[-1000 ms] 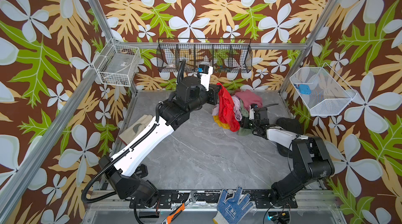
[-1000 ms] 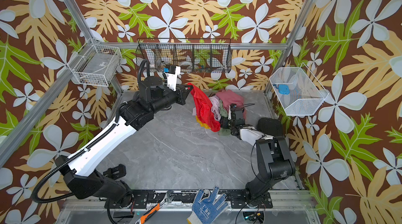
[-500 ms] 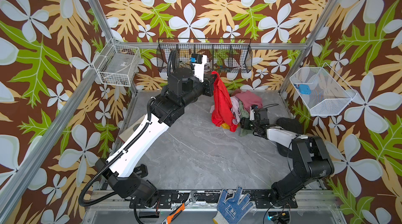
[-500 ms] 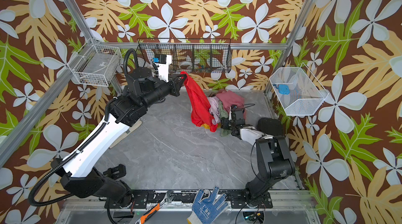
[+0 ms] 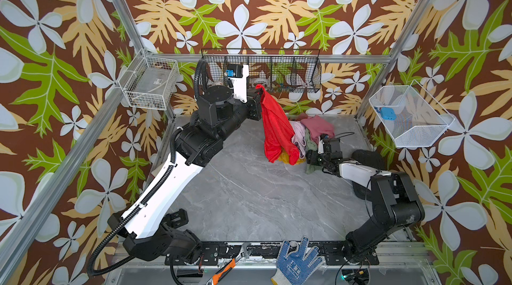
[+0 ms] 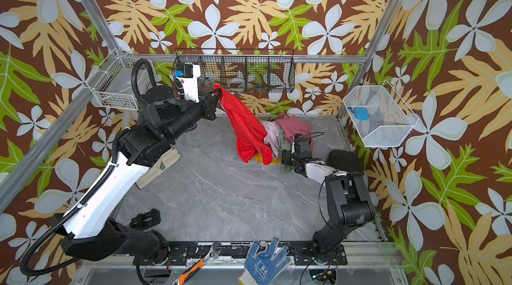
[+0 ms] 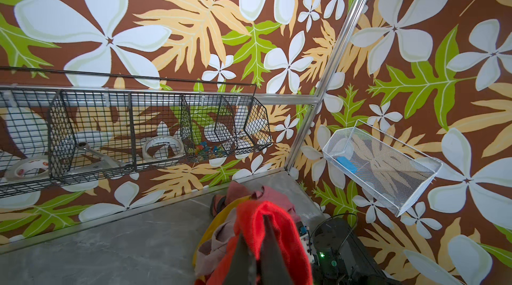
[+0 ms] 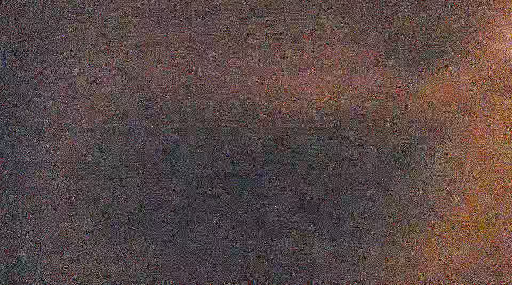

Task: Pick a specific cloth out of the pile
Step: 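Lift the red cloth with the left gripper up out of the pile, then pull the red cloth with the left gripper away from the pile toward the glove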

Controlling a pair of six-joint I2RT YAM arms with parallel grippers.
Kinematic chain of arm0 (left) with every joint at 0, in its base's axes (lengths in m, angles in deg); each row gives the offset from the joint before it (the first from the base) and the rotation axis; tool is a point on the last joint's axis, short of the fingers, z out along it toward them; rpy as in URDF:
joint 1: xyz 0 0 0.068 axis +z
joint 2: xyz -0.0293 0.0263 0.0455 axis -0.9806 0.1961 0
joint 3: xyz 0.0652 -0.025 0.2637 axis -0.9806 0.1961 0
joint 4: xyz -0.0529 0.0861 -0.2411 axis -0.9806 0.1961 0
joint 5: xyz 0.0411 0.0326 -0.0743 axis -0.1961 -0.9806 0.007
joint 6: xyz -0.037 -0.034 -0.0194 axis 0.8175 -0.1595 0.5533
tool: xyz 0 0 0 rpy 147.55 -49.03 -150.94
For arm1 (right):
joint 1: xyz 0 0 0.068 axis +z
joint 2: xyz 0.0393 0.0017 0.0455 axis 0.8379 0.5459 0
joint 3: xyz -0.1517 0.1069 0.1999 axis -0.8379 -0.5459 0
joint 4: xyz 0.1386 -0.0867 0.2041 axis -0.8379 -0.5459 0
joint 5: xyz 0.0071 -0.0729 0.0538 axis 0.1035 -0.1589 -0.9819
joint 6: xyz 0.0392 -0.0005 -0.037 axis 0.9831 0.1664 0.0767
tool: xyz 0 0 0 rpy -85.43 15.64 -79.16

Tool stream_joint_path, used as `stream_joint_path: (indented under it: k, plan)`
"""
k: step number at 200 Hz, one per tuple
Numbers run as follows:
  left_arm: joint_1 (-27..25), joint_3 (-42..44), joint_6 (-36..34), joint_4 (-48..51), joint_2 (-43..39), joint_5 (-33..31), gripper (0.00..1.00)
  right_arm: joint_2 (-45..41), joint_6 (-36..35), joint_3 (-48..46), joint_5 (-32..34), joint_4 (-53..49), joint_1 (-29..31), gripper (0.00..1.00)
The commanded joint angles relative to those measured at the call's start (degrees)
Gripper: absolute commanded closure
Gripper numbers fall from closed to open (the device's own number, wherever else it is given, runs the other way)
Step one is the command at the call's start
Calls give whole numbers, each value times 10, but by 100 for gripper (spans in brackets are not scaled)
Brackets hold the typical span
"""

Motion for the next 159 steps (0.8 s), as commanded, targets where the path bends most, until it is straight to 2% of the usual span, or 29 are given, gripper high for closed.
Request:
stream_joint_path:
  k: [1, 112, 159]
  plan:
    - [1, -9, -18, -35, -12, -42, 100, 2, 4, 5, 8, -1, -1, 30]
    - [1, -44, -49, -29, -26, -91, 100, 15, 3, 8, 11, -7, 0, 31]
    - [1, -46, -43, -24, -11, -57, 100, 10, -1, 6, -6, -1, 0, 31]
